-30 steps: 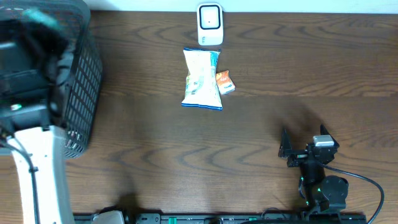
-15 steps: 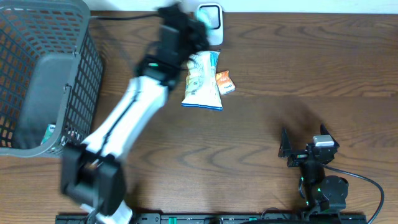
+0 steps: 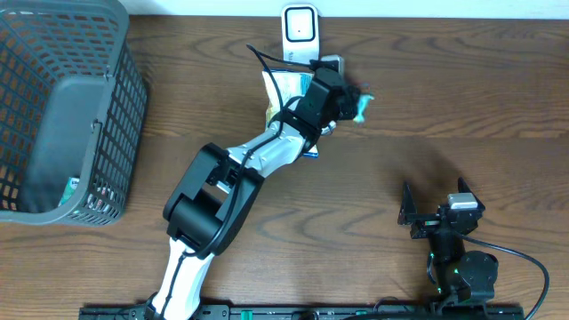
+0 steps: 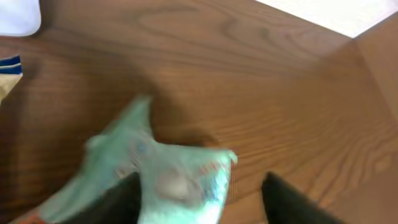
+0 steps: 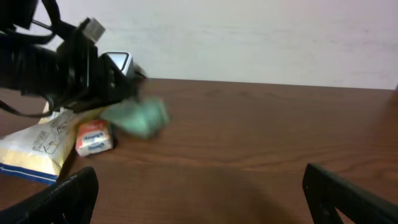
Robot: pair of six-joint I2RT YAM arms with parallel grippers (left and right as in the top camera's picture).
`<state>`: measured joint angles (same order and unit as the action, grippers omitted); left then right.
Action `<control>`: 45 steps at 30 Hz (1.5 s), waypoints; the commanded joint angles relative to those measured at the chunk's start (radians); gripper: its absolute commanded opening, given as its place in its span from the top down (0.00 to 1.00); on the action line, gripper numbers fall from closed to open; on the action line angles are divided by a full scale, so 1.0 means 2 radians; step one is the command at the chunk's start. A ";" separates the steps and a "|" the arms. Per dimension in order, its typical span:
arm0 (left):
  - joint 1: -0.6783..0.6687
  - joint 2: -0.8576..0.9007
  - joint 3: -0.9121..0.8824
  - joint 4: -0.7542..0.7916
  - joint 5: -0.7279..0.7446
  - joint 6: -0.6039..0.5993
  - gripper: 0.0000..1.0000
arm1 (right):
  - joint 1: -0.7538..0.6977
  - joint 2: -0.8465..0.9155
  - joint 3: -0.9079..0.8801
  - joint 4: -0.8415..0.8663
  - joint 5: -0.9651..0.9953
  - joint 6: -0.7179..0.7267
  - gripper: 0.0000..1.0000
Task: Scan the item barcode
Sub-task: 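Carry the green wipes pack out and drop it near the scanner, then return the left gripper into the basket toward the small green pack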
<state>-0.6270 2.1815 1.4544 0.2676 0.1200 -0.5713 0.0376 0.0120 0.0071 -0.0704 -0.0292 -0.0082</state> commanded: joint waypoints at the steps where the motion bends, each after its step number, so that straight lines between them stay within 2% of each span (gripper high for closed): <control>1: 0.002 -0.009 0.006 0.014 -0.004 0.041 0.35 | -0.002 -0.003 -0.001 -0.002 0.000 0.000 0.01; 6: 0.002 -0.050 0.006 0.014 -0.003 0.078 0.31 | -0.002 -0.003 -0.001 -0.002 0.000 0.000 0.01; 11: 0.008 -0.140 0.006 -0.030 -0.004 0.133 0.30 | -0.002 -0.003 -0.001 -0.002 0.000 0.000 0.01; 14: 0.021 -0.203 0.006 -0.102 -0.043 0.176 0.30 | -0.002 -0.003 -0.001 -0.002 0.000 0.000 0.01; 18: 0.054 -0.291 0.006 -0.223 -0.149 0.185 0.30 | -0.002 -0.003 -0.001 -0.002 0.000 0.000 0.01; 22: 0.132 -0.373 0.006 -0.289 -0.215 0.192 0.30 | -0.002 -0.003 -0.001 -0.002 0.000 0.000 0.01; 27: 0.274 -0.436 0.006 -0.325 -0.213 0.172 0.30 | -0.002 -0.003 -0.001 -0.002 0.000 0.000 0.01; 33: 0.460 -0.443 0.006 -0.354 -0.186 0.171 0.30 | -0.002 -0.003 -0.001 -0.002 0.000 0.000 0.01; 39: 0.575 -0.391 0.006 -0.451 -0.181 0.141 0.30 | -0.002 -0.003 -0.001 -0.002 0.000 0.000 0.01; 40: 0.583 -0.379 0.006 -0.463 -0.179 0.140 0.27 | -0.002 -0.003 -0.001 -0.002 0.000 0.000 0.01; 44: 0.600 -0.325 0.006 -0.506 -0.126 0.141 0.02 | -0.002 -0.003 -0.001 -0.002 0.000 0.000 0.01; 45: 0.600 -0.312 0.006 -0.509 -0.121 0.141 0.02 | -0.002 -0.003 -0.001 -0.002 0.000 0.000 0.01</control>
<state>0.5667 1.4906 1.4590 -0.7280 -0.2050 -0.2817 0.0376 0.0120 0.0071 -0.0704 -0.0288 -0.0078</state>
